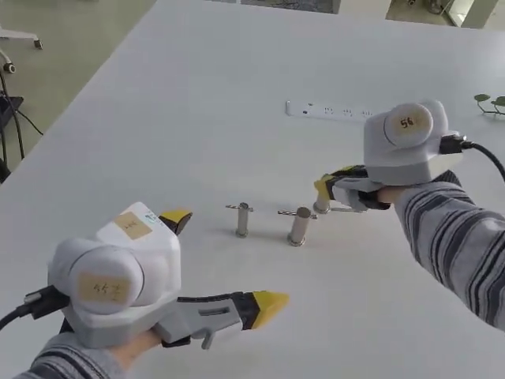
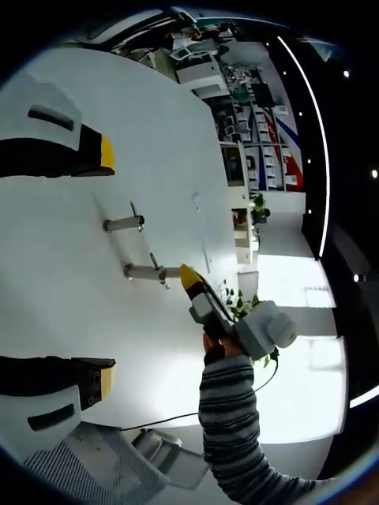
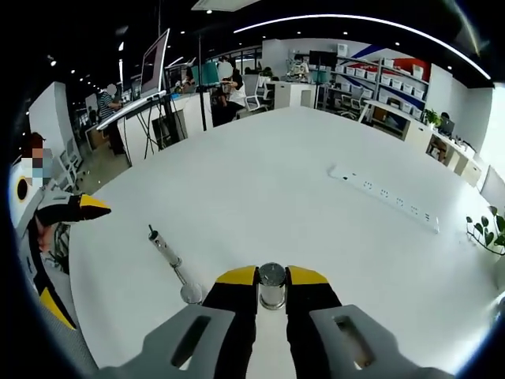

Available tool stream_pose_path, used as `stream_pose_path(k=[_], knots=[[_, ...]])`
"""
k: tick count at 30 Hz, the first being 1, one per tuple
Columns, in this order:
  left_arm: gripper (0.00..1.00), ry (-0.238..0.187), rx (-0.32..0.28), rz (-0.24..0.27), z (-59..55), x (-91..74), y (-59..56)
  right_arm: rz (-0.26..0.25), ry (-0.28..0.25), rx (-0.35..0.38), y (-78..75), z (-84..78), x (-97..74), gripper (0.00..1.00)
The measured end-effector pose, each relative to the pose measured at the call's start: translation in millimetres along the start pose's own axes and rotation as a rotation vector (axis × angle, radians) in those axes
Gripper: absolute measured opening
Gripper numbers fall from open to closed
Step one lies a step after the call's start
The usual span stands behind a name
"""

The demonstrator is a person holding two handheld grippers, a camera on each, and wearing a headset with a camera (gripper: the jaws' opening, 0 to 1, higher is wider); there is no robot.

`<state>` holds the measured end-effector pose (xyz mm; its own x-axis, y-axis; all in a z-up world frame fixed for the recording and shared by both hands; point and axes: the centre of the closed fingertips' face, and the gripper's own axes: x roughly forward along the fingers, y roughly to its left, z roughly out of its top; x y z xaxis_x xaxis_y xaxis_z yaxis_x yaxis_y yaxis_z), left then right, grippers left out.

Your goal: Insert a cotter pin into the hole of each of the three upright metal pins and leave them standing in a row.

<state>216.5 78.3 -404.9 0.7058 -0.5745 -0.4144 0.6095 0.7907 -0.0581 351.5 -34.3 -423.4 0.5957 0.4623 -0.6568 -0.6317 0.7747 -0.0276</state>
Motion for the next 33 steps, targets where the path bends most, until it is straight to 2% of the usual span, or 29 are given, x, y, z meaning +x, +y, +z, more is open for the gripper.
stream_pose_path(k=[2, 6, 14, 18, 33], knots=[[0.94, -0.001, 0.003, 0.001, 0.5, -0.5, 0.1, -0.020, 0.001, 0.032, -2.8, -4.1, -5.2, 0.07], [0.94, -0.001, 0.005, 0.003, 1.0, -1.9, -0.4, -0.043, 0.016, 0.047, -7.9, -13.7, -11.2, 0.07], [0.94, 0.000, 0.010, 0.001, 2.1, -4.0, -2.9, -0.091, 0.029, 0.069, -3.7, -33.8, -27.3, 0.07], [0.93, 0.004, 0.018, 0.001, 2.0, -5.5, -4.1, -0.100, 0.024, 0.108, 1.4, -40.7, -35.5, 0.07], [0.93, -0.002, 0.013, 0.001, 1.6, -12.4, -9.6, -0.048, 0.008, 0.115, 36.4, -54.2, -49.9, 0.07]])
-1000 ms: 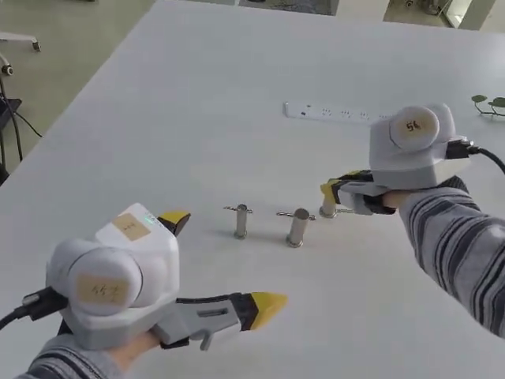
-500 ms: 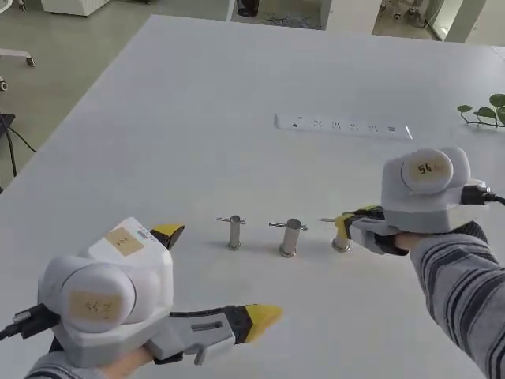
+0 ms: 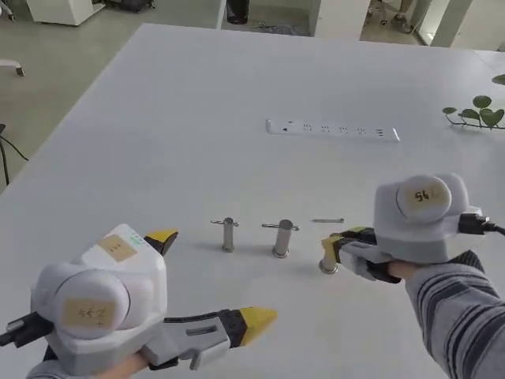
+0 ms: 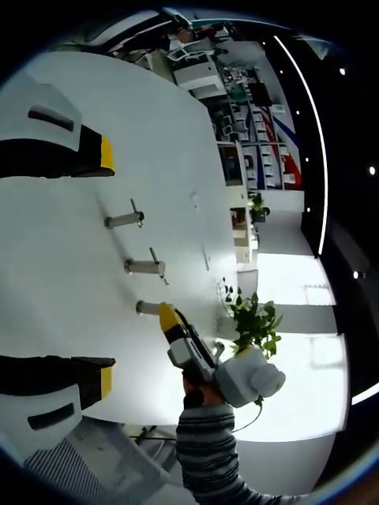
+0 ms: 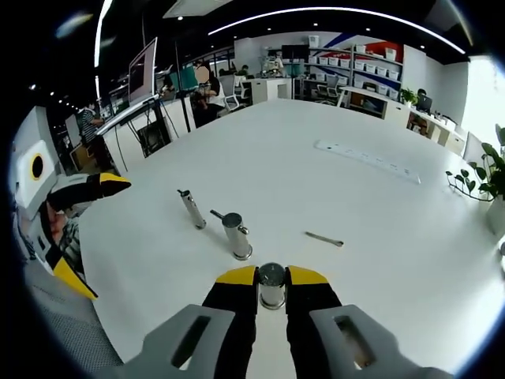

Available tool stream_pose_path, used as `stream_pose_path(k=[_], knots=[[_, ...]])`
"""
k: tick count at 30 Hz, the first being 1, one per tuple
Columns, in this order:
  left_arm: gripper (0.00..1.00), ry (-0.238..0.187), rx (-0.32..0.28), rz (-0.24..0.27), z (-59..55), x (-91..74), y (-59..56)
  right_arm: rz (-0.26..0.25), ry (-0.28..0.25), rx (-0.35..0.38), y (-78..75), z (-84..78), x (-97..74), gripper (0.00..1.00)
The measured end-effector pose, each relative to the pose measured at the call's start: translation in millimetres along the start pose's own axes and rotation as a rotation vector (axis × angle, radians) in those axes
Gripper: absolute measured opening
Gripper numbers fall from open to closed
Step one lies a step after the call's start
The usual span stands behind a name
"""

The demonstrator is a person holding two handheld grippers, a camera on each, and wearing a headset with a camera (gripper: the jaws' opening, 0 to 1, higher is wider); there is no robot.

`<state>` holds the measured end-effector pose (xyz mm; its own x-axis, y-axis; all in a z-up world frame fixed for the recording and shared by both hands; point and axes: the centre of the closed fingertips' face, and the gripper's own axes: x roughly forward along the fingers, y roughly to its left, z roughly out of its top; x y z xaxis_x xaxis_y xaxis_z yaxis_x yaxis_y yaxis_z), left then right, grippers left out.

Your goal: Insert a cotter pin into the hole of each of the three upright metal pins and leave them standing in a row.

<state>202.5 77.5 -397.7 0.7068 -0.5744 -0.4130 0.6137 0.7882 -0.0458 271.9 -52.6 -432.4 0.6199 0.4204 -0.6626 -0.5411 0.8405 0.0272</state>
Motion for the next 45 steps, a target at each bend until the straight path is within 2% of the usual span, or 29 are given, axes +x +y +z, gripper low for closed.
stream_pose_path(k=[12, 15, 22, 35, 39, 42, 45], knots=[[0.93, -0.006, -0.007, -0.005, 0.1, -2.6, -3.4, 0.063, -0.009, -0.038, 31.6, -5.6, 1.9, 0.07], [0.93, 0.004, 0.002, -0.001, -1.2, -3.3, -2.9, 0.078, -0.013, -0.043, 39.2, -5.6, 3.1, 0.07], [0.93, 0.005, -0.003, 0.003, -2.0, -4.2, -2.0, 0.102, -0.022, -0.073, 50.5, -5.1, 5.7, 0.07], [0.92, 0.003, -0.009, -0.002, -2.4, -4.1, -3.0, 0.118, -0.035, -0.101, 58.9, -7.1, 7.3, 0.07], [0.92, 0.002, -0.005, -0.003, -1.4, -3.9, -3.3, 0.134, -0.037, -0.073, 61.6, -8.2, 6.4, 0.08], [0.92, 0.004, -0.003, -0.006, -1.6, -4.0, -3.7, 0.130, -0.041, -0.112, 62.6, -7.8, 6.4, 0.08], [0.92, 0.007, -0.002, -0.007, -1.5, -4.5, -4.0, 0.130, -0.044, -0.105, 62.0, -7.0, 7.2, 0.09]])
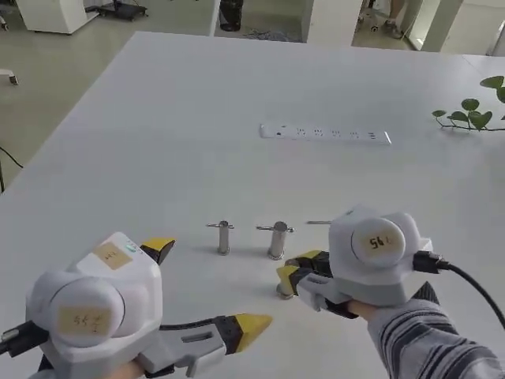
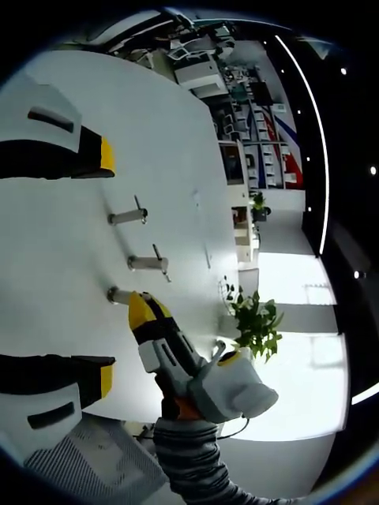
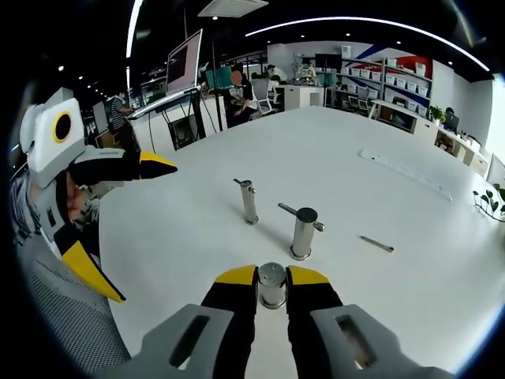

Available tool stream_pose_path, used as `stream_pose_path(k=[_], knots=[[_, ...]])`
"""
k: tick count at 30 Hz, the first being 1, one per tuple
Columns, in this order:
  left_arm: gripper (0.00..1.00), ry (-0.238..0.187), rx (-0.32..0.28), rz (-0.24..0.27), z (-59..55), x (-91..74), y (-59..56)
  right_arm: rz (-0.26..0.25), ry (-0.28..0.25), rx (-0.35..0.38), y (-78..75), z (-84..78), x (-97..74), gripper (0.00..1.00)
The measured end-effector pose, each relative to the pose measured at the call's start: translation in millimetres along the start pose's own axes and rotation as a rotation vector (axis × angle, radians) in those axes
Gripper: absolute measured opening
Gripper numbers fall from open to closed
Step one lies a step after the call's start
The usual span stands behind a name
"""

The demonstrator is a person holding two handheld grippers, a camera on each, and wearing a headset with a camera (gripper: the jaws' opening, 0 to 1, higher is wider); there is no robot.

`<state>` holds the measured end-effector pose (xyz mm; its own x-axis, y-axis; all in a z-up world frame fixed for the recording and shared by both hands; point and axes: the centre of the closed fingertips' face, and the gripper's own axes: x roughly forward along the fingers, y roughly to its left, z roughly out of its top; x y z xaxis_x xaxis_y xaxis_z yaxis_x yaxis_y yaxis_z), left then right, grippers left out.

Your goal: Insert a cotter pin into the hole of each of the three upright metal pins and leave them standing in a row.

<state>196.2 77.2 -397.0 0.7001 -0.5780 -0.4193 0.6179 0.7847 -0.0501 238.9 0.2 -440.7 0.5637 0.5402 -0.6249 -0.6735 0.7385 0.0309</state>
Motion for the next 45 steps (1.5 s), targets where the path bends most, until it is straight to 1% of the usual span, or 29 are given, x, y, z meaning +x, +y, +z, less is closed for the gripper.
stream_pose_path(k=[2, 3, 6, 7, 9, 14, 18, 20, 24, 27, 31, 33, 34, 35, 36, 37, 40, 43, 44, 45], knots=[[0.92, -0.002, -0.001, 0.000, -0.1, -0.3, -0.1, 0.002, -0.001, -0.007, 0.1, -0.9, 0.9, 0.09], [0.92, -0.001, -0.002, -0.001, -0.4, -0.3, -0.2, 0.011, 0.019, -0.030, 1.8, -5.7, 2.0, 0.11], [0.92, 0.002, 0.000, 0.001, -0.5, -1.2, 0.2, 0.019, 0.011, -0.013, 3.9, -8.5, 1.2, 0.18], [0.92, 0.000, 0.000, 0.004, 0.0, -1.8, 0.7, 0.026, -0.001, -0.013, 4.3, -8.1, 0.2, 0.18], [0.92, -0.001, -0.003, 0.004, 0.1, -2.3, 1.4, 0.031, 0.003, -0.012, 4.0, -9.5, -1.9, 0.18], [0.93, -0.001, -0.001, 0.011, 0.3, -3.6, 4.0, 0.056, -0.010, 0.023, -3.7, -10.0, -10.5, 0.20], [0.94, -0.002, 0.000, 0.013, 1.7, -3.6, 4.6, 0.070, -0.005, 0.044, -10.7, -12.6, -14.9, 0.20], [0.94, -0.005, 0.001, 0.013, 3.3, -3.8, 4.4, 0.072, 0.002, 0.039, -15.6, -14.4, -17.7, 0.20], [0.95, -0.010, 0.001, 0.013, 5.5, -4.1, 4.6, 0.067, 0.022, -0.001, -29.2, -16.4, -23.0, 0.20], [0.95, -0.007, -0.002, 0.016, 5.1, -3.8, 5.6, 0.062, 0.039, -0.032, -44.4, -14.7, -26.9, 0.20], [0.96, -0.003, -0.003, 0.016, 5.1, -3.1, 6.0, 0.077, 0.066, -0.062, -61.4, -11.1, -29.2, 0.19], [0.96, 0.001, -0.007, 0.016, 4.8, -2.9, 6.2, 0.089, 0.074, -0.066, -67.2, -9.0, -29.0, 0.18], [0.96, 0.001, -0.007, 0.017, 5.0, -2.8, 6.5, 0.107, 0.082, -0.052, -70.4, -7.5, -28.3, 0.17], [0.96, 0.000, -0.006, 0.017, 5.2, -2.7, 6.8, 0.112, 0.083, -0.039, -73.3, -6.0, -27.6, 0.17], [0.96, -0.001, -0.003, 0.018, 5.4, -2.5, 7.3, 0.122, 0.090, -0.040, -77.8, -4.6, -26.1, 0.17], [0.96, -0.001, -0.002, 0.018, 5.6, -2.3, 7.6, 0.119, 0.095, -0.043, -82.0, -3.5, -24.9, 0.17], [0.96, -0.002, 0.003, 0.023, 6.2, -1.9, 9.4, 0.120, 0.115, -0.081, -90.7, 1.3, -22.4, 0.17], [0.96, -0.004, 0.005, 0.027, 6.4, -1.6, 11.6, 0.131, 0.137, -0.115, -95.9, 4.3, -18.5, 0.17], [0.96, -0.004, 0.005, 0.028, 6.1, -1.4, 12.3, 0.140, 0.148, -0.130, -96.6, 4.3, -17.4, 0.17], [0.96, -0.003, 0.004, 0.031, 5.7, -1.1, 13.2, 0.159, 0.172, -0.142, -97.0, 3.0, -16.0, 0.16]])
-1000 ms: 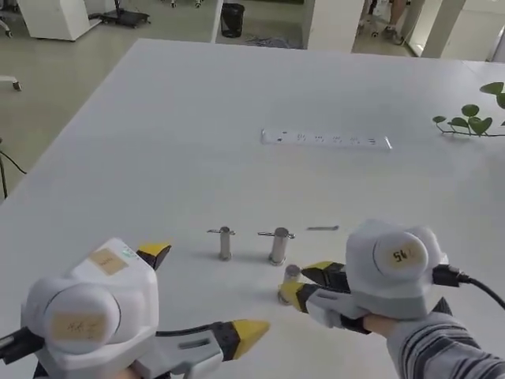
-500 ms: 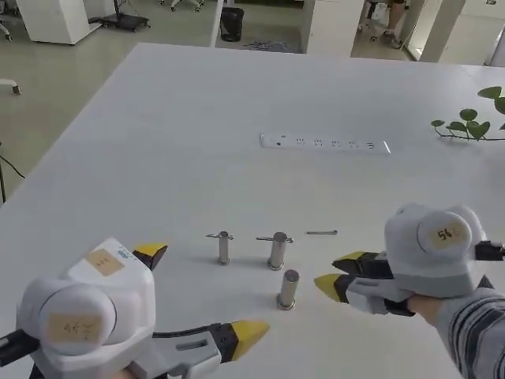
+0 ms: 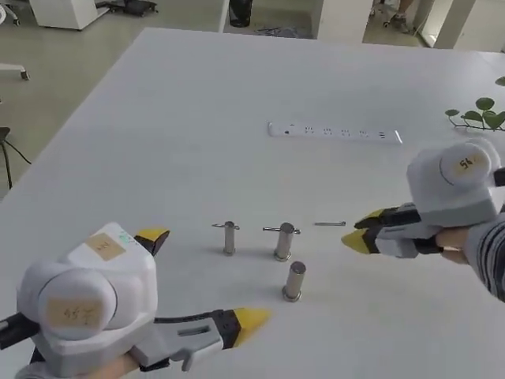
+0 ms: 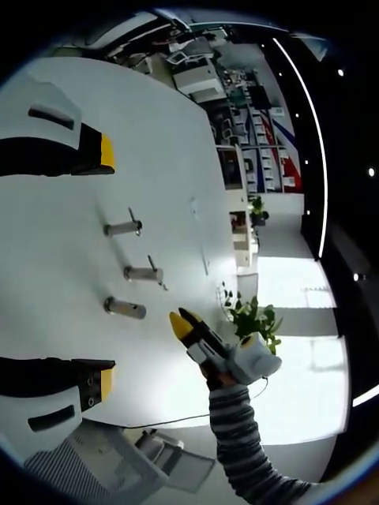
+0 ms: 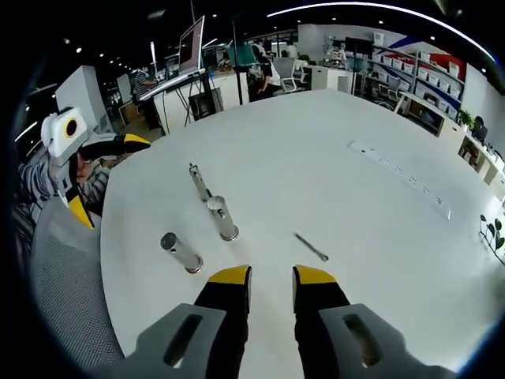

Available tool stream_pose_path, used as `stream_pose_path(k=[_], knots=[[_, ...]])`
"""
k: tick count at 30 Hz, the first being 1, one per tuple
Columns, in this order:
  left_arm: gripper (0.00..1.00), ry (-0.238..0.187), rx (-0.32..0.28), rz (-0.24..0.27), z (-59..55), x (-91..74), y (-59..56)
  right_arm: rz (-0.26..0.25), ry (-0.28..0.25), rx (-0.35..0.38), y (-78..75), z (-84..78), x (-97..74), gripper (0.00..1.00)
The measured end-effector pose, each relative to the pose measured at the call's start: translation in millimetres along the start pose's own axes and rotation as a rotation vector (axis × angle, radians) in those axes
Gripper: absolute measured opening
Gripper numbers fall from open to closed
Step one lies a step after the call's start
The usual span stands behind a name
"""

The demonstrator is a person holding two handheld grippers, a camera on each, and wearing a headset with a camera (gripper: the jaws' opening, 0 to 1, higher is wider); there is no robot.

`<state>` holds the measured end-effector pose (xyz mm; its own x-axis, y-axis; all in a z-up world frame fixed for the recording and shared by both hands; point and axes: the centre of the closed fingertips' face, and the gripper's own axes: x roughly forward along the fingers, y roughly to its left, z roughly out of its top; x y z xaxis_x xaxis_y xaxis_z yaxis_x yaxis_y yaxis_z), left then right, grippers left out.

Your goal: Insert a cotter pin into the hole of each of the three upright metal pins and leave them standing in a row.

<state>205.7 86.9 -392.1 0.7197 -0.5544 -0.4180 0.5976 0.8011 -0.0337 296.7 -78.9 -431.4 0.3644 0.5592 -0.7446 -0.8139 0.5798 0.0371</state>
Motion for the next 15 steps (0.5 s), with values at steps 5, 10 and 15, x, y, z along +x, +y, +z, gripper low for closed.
stream_pose_path(k=[5, 10, 15], knots=[[0.95, 0.005, -0.007, 0.013, -3.0, 0.5, 3.0, 0.038, 0.059, -0.064, -6.2, -1.4, 5.6, 0.15], [0.93, 0.007, -0.004, 0.029, -6.3, 0.9, 6.2, 0.061, 0.100, -0.110, -15.2, -2.6, 13.5, 0.15], [0.92, 0.018, -0.002, 0.029, -9.2, 2.2, 7.9, 0.075, 0.121, -0.149, -24.9, -0.9, 21.2, 0.15]])
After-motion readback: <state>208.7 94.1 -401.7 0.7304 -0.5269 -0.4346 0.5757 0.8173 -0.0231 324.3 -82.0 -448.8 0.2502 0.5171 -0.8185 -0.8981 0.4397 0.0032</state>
